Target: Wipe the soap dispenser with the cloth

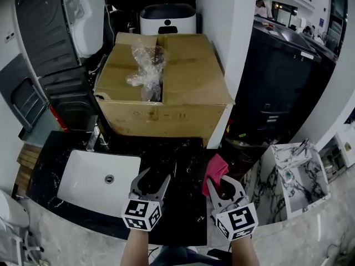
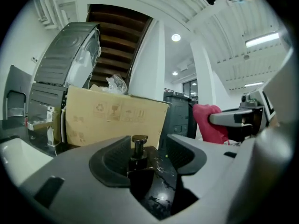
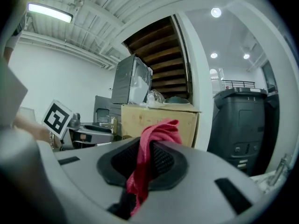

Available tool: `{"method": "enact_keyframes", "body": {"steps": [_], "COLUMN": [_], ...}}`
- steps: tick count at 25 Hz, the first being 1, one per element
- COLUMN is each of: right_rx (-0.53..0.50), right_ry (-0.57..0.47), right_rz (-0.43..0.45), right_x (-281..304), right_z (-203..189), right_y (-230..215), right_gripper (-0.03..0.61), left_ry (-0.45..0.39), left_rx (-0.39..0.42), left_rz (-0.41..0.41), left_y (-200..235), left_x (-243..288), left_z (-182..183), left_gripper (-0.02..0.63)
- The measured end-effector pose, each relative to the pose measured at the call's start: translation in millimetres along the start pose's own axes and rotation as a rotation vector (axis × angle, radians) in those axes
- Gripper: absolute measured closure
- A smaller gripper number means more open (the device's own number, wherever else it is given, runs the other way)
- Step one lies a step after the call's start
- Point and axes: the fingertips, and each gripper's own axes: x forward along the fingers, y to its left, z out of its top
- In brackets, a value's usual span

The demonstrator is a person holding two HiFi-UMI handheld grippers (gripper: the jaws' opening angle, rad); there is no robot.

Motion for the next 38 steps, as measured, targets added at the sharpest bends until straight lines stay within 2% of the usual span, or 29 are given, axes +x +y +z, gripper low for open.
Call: {"method": "enact_keyframes", "body": {"steps": [4, 8, 10, 12, 15, 22, 30, 32, 33, 38], "right_rx": [-0.008, -0.005, -0.005, -0.002, 0.003, -0.010, -0.052, -0.067, -0.074, -0.058], "right_ry": [0.034, 0.081, 0.099, 0.109, 0.124, 0.136, 0.129, 0.123, 0.118, 0.091], "right_rz": [-0.039, -0.067, -0.080, -0.088, -0.091, -0.049, -0.021, -0.018, -0.018, -0.024], "right_x": [15.7, 26.2, 30.0, 34.2, 41.2, 54.0, 47.4, 42.5, 39.6, 25.0], "right_z": [-5.3, -15.7, -20.1, -23.7, -27.9, -29.1, -20.7, -16.4, -14.2, -7.0], "right_y": [-9.2, -15.6, -18.5, -20.9, -20.9, -4.5, 8.4, 9.1, 8.9, 4.4], "right_gripper": [0.528, 0.528, 0.528, 0.528, 0.528, 0.528, 0.528, 0.528, 0.528, 0.528], "left_ry": [0.058, 0.089, 0.082, 0.060, 0.041, 0.032, 0.099, 0.124, 0.125, 0.076], "left_rx": [0.023, 0.034, 0.052, 0.080, 0.119, 0.094, 0.118, 0.079, 0.030, -0.323], "left_rz": [-0.057, -0.093, -0.098, -0.089, -0.084, -0.108, -0.098, -0.089, -0.084, -0.087], "left_y": [10.2, 15.1, 15.4, 16.5, 19.2, 23.0, 23.0, 25.5, 27.6, 33.0], "left_x": [35.4, 58.7, 64.7, 67.0, 68.3, 77.6, 85.8, 85.1, 83.0, 59.2], "left_z": [-16.3, -28.3, -30.3, -29.0, -28.2, -28.4, -35.9, -35.1, -33.7, -23.9], "left_gripper": [0.370, 0.403, 0.428, 0.484, 0.512, 0.514, 0.512, 0.517, 0.517, 0.518]}}
